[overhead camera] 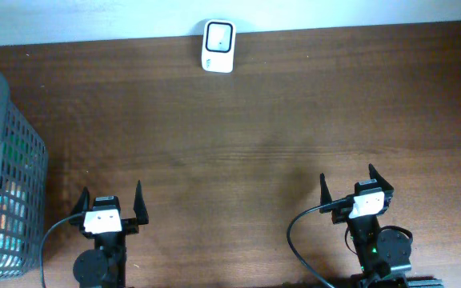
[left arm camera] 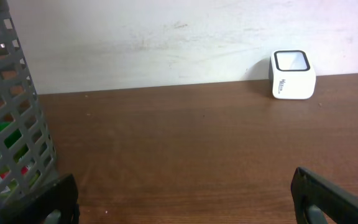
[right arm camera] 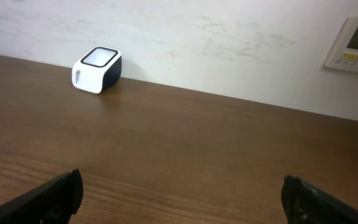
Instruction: Scan the item barcode
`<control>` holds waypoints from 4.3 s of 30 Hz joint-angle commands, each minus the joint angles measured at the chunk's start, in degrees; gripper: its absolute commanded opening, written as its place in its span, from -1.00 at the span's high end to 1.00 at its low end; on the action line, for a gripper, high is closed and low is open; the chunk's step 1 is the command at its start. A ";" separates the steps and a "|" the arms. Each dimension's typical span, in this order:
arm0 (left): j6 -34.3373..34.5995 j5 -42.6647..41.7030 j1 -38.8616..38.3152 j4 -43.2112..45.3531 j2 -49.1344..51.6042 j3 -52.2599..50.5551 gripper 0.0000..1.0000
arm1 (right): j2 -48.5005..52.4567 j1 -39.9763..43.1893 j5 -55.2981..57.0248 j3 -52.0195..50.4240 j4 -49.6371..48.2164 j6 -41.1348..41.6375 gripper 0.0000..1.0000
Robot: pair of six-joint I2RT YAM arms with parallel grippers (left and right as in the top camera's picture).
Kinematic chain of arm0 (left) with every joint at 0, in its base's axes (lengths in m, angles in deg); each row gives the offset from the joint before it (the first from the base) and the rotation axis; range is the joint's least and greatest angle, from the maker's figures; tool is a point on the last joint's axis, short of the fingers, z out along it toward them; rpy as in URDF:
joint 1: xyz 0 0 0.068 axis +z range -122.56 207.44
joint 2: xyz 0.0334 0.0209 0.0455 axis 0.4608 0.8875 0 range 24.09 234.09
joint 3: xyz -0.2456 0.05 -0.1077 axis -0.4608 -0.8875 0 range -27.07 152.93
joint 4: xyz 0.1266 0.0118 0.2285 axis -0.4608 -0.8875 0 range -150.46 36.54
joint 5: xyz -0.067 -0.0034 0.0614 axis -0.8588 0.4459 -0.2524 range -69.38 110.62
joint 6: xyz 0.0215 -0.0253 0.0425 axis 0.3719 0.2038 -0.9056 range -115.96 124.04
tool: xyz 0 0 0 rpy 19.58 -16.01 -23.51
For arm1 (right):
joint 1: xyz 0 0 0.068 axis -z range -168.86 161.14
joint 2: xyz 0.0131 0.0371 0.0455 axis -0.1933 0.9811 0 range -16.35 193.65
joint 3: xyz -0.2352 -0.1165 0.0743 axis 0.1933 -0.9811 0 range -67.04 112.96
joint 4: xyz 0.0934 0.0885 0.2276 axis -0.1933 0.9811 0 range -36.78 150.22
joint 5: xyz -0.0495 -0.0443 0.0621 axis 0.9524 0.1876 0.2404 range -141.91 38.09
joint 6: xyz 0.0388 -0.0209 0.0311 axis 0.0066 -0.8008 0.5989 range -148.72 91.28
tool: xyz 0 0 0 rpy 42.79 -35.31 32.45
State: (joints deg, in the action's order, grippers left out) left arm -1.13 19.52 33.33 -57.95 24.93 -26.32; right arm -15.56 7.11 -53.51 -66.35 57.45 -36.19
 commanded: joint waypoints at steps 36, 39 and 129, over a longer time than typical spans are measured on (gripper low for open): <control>-0.96 -0.22 -0.22 -0.17 -0.55 -0.24 -0.98 | -0.59 0.31 -0.76 -0.37 0.07 0.39 -0.97; -0.96 -0.22 -0.22 -0.17 -0.55 -0.24 -0.98 | -0.59 0.31 -0.74 -0.37 0.07 0.39 -0.96; 24.48 -3.37 38.60 -61.42 74.51 96.61 -0.99 | -0.59 0.31 -0.74 -0.37 0.07 0.39 -0.97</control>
State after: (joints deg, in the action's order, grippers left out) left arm 18.28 13.77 67.80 -119.02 97.69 72.17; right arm -15.67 7.11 -53.51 -66.38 57.45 -36.21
